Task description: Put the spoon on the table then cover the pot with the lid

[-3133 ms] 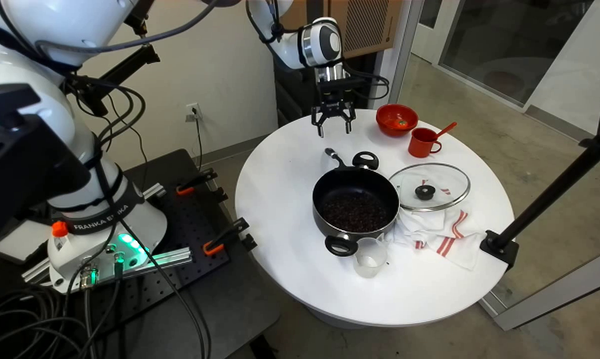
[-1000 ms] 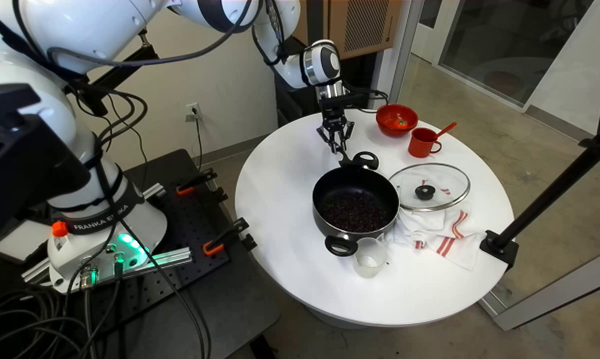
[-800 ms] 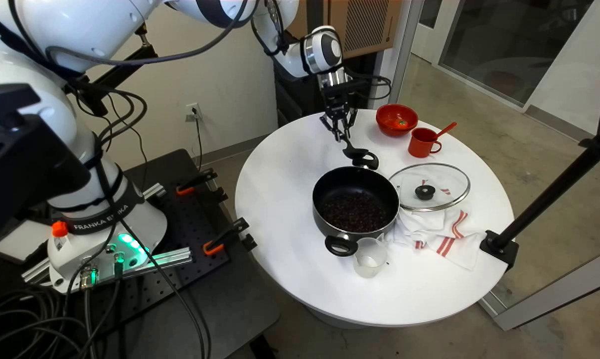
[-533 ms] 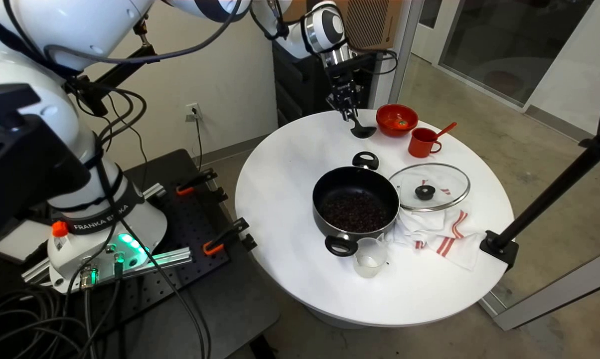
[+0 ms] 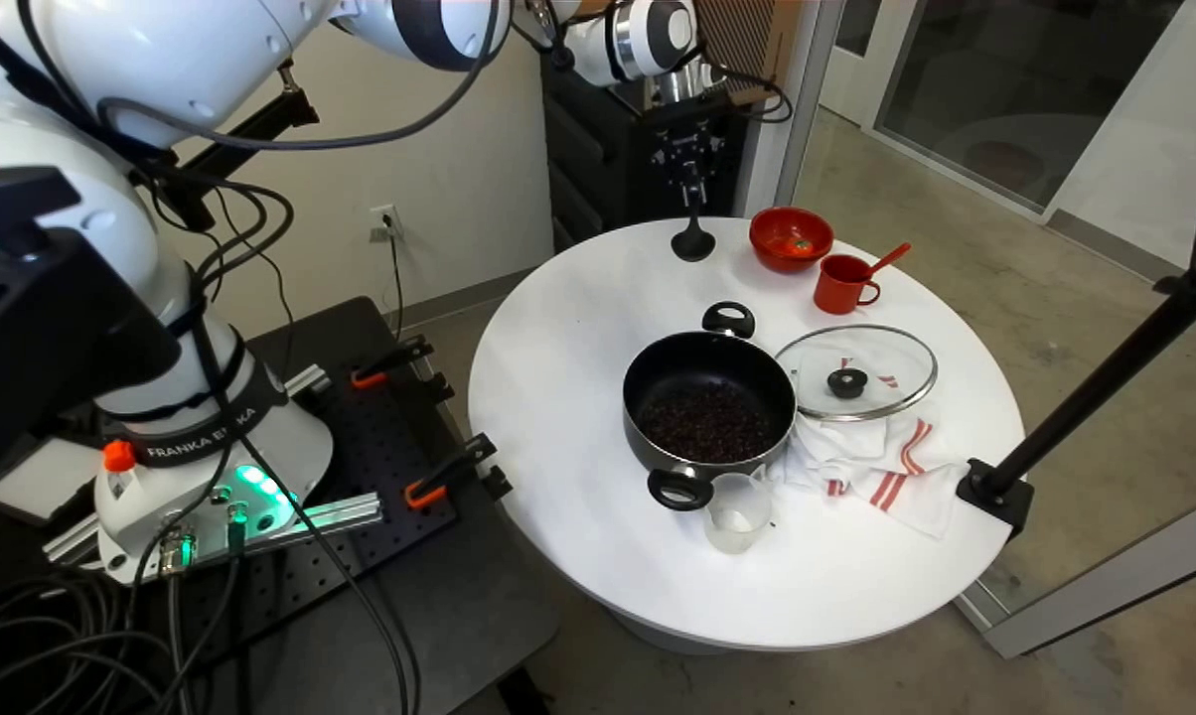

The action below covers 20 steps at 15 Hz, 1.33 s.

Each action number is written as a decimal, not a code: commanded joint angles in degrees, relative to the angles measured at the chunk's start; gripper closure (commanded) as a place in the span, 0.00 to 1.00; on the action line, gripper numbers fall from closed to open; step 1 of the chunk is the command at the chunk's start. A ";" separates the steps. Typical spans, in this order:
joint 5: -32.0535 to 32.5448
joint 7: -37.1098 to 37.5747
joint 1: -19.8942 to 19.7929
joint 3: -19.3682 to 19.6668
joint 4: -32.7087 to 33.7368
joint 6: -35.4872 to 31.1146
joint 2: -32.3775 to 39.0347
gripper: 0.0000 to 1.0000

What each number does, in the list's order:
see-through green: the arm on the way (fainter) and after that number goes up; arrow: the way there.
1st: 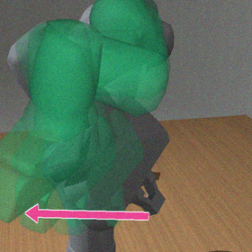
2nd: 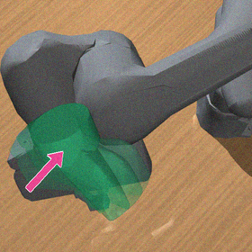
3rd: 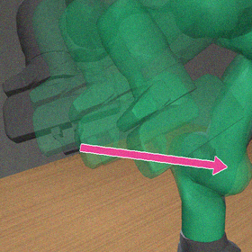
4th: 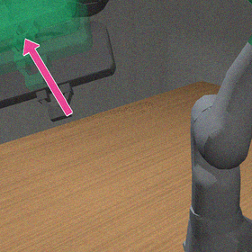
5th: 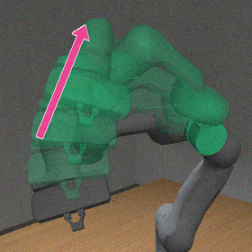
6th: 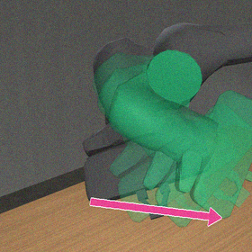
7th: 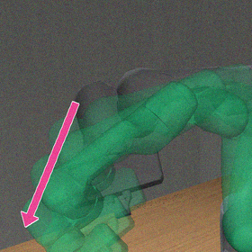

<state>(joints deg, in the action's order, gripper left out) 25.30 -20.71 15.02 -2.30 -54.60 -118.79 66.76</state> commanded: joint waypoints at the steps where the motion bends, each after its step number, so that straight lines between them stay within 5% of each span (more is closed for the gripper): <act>1: -6.37 3.94 -0.19 -1.15 7.00 -0.24 4.61 0.93; 5: -9.52 7.86 -0.68 -1.73 8.12 -1.47 7.02 0.93; 19: -3.48 7.19 0.24 2.16 1.79 -11.00 13.93 0.93; 20: -3.48 7.27 0.26 2.20 1.82 -10.80 13.97 0.47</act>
<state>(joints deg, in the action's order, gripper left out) 20.96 -13.48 14.85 -0.78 -52.52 -128.70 80.81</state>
